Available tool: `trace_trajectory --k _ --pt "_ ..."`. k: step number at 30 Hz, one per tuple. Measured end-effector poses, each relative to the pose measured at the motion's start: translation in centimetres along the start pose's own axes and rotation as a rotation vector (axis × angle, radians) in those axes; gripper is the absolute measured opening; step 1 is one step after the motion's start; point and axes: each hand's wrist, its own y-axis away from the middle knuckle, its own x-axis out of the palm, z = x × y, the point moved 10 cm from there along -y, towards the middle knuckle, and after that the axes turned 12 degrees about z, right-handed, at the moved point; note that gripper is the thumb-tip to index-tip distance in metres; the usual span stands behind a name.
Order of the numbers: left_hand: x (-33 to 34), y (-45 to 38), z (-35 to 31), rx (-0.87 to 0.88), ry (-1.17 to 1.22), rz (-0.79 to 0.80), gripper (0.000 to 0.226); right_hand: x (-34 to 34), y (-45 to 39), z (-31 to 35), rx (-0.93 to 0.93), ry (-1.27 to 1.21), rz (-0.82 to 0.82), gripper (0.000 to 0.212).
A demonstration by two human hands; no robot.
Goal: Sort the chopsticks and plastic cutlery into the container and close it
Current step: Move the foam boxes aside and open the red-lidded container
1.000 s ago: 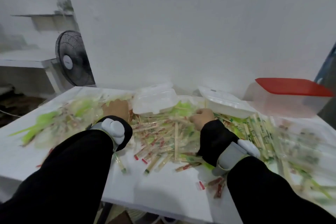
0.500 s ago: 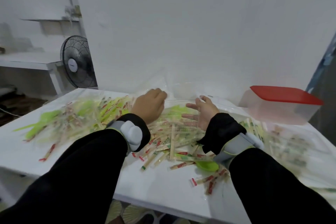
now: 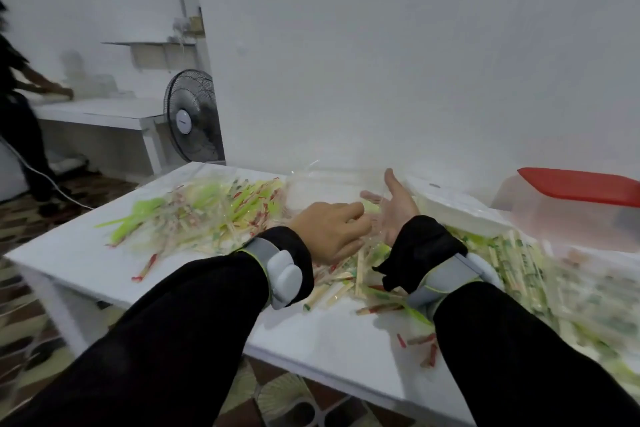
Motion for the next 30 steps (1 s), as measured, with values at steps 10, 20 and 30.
trace_trajectory --k 10,20,30 --pt "0.1 9.2 10.9 -0.570 0.167 0.026 0.057 2.4 -0.9 -0.1 -0.179 0.118 -0.115 0.063" --pt "6.5 20.6 16.0 -1.096 0.031 0.733 0.031 2.2 -2.1 -1.0 -0.141 0.301 -0.132 0.079" --pt "-1.8 11.1 11.5 -0.713 -0.060 -0.059 0.017 2.5 -2.6 -1.9 -0.070 0.237 -0.028 0.050"
